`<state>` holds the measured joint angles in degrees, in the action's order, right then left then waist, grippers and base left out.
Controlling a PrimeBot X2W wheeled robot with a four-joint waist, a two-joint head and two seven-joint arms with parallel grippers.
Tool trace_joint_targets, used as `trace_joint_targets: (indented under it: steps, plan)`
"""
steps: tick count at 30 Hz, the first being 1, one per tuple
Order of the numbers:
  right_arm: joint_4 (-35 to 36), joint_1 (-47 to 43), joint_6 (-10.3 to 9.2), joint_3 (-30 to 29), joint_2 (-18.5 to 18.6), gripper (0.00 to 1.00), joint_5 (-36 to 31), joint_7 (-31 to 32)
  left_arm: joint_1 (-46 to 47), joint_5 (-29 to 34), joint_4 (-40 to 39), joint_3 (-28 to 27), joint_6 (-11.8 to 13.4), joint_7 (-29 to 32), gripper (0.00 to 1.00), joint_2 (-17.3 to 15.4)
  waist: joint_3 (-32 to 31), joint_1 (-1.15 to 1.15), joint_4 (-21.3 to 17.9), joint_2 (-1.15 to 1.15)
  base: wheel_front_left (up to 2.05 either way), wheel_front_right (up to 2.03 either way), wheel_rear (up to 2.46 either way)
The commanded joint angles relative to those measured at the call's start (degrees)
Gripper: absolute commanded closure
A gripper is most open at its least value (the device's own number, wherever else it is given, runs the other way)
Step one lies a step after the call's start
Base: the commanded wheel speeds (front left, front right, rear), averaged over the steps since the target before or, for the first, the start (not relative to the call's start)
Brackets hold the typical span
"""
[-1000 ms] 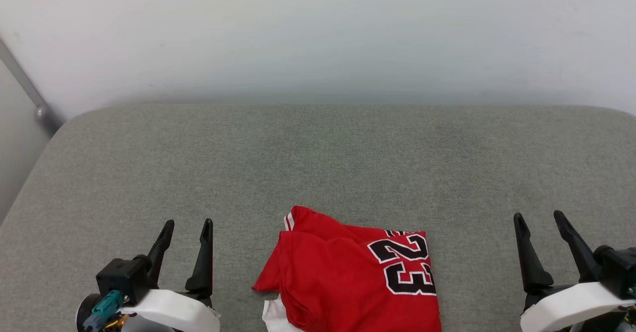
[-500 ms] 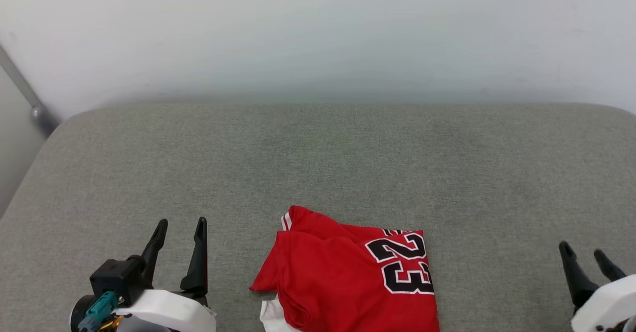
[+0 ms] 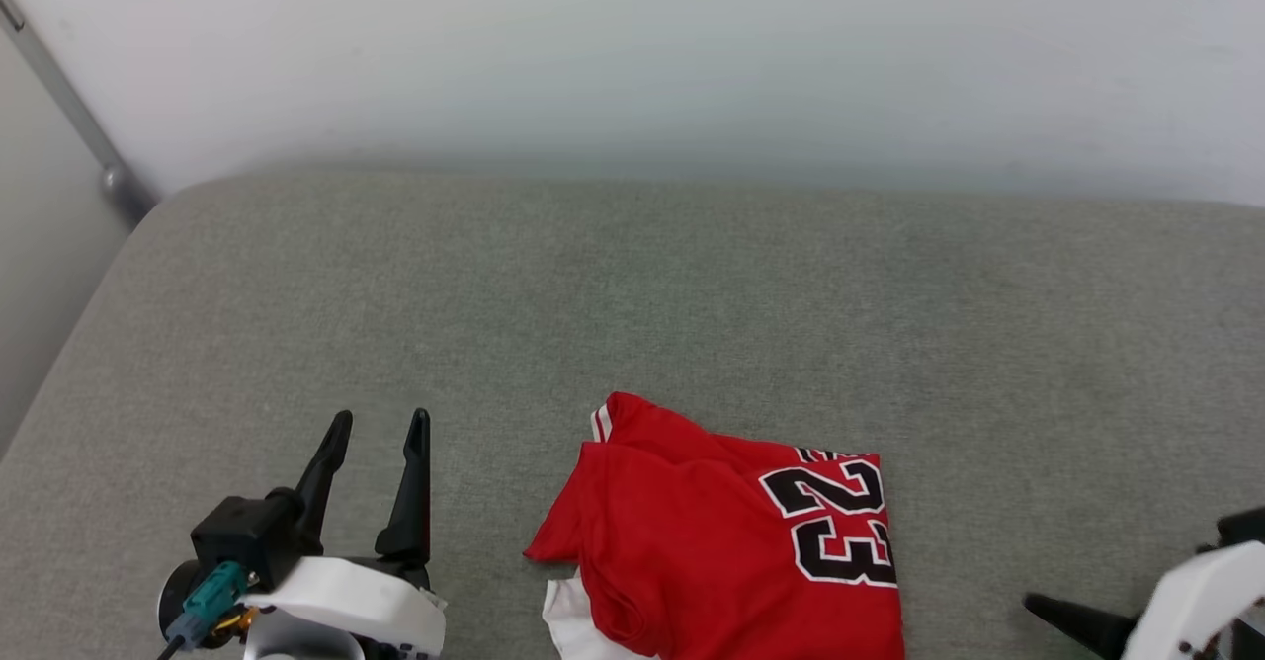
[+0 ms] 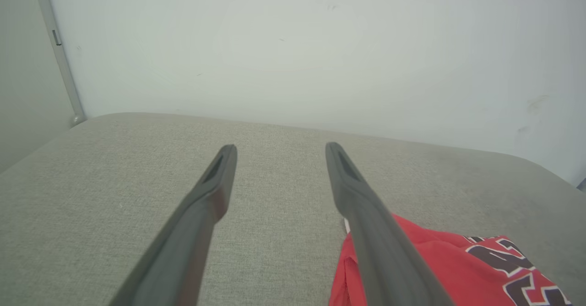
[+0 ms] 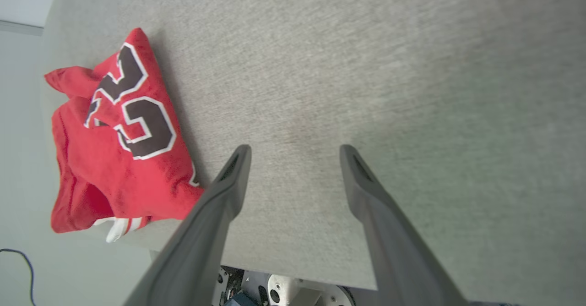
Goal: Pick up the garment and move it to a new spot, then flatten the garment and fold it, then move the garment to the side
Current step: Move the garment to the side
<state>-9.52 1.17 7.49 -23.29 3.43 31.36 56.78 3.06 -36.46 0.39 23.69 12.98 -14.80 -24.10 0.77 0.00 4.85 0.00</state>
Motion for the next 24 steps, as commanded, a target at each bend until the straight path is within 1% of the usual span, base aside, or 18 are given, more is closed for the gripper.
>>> trace_joint_targets:
  steps: [1,5,8,15,16,17,18,19,24]
  plan:
    - [-1.7,2.3,-0.01,0.8,-0.6,0.0,4.0,1.1,1.4,0.4,0.2,-0.5,-0.4,-0.2,0.0,0.3,1.4,0.0,1.2,0.0,0.0,0.0,0.0]
    - [-8.3,5.7,-0.01,5.6,-0.6,0.0,14.8,0.2,2.6,0.7,0.4,-0.8,-1.3,-0.3,0.0,0.7,3.3,0.0,2.5,0.0,0.0,0.0,0.0]
    - [-12.6,8.1,-0.01,9.6,-0.5,0.0,20.2,-1.5,3.5,1.1,0.7,-0.8,-2.0,-0.4,0.0,1.2,4.5,0.0,3.5,0.0,0.0,0.0,0.0]
    - [-19.5,12.5,-0.04,16.4,-0.6,0.0,24.1,-5.3,4.9,1.8,1.9,-1.2,-3.4,-0.5,0.0,2.3,6.2,0.0,4.9,0.0,0.0,0.0,0.0]
    - [-20.1,12.9,-0.05,16.8,-0.6,0.52,24.3,-5.8,5.0,1.8,2.1,-1.3,-3.4,-0.5,0.0,2.4,6.3,0.0,5.0,0.0,0.0,0.0,0.0]
    - [-20.1,12.9,-0.05,16.8,-0.6,0.52,24.3,-5.8,5.0,1.8,2.1,-1.3,-3.4,-0.5,0.0,2.4,6.3,0.0,5.0,0.0,0.0,0.0,0.0]
    - [-20.5,13.2,-0.04,17.3,-0.6,0.88,24.5,-6.1,5.0,1.9,2.2,-1.4,-3.5,-0.5,0.0,2.5,6.3,0.0,5.0,0.0,0.0,0.0,0.0]
    - [-20.9,13.5,-0.04,17.9,-0.6,1.0,24.3,-6.3,5.1,2.1,2.4,-1.5,-3.7,-0.5,0.0,2.6,6.2,0.0,5.1,0.0,0.0,0.0,0.0]
    - [-20.0,14.4,-0.01,19.8,-0.1,1.0,22.6,-7.2,4.2,2.5,3.1,-2.2,-4.0,-0.5,0.0,3.1,4.9,0.0,4.7,0.0,0.0,0.0,0.0]
